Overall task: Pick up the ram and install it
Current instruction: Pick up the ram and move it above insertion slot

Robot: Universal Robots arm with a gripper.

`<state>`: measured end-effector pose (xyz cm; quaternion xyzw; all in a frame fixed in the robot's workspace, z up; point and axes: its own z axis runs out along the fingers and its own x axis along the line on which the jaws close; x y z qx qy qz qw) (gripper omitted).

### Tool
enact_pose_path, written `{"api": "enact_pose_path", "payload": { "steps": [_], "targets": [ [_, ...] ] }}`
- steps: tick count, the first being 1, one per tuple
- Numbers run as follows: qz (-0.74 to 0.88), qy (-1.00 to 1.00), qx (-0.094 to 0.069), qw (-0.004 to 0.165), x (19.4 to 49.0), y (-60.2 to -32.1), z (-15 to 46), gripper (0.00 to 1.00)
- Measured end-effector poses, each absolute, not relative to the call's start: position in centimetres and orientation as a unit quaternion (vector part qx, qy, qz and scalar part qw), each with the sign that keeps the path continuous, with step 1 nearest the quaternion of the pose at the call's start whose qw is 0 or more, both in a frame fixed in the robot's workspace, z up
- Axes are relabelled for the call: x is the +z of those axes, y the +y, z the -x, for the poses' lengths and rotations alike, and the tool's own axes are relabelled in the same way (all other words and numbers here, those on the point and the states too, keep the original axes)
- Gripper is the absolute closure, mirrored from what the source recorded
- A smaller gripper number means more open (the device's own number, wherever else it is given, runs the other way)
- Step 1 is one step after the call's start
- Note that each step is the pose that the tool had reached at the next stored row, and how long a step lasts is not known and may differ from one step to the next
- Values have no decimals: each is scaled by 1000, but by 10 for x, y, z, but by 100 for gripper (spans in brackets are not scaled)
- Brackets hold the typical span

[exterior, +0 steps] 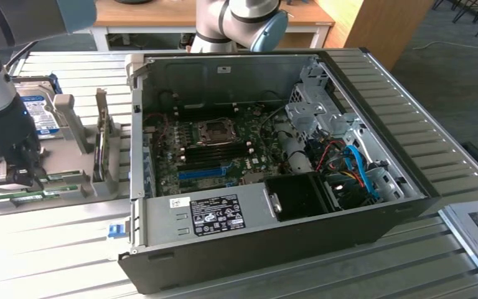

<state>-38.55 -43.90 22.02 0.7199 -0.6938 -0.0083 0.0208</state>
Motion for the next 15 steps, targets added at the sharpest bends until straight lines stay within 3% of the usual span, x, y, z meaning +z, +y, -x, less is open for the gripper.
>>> {"api": "enact_pose_path", "payload": {
  "steps": [15],
  "targets": [
    [-720,-694,-8,21,209,-439,386,65]
  ]
}}
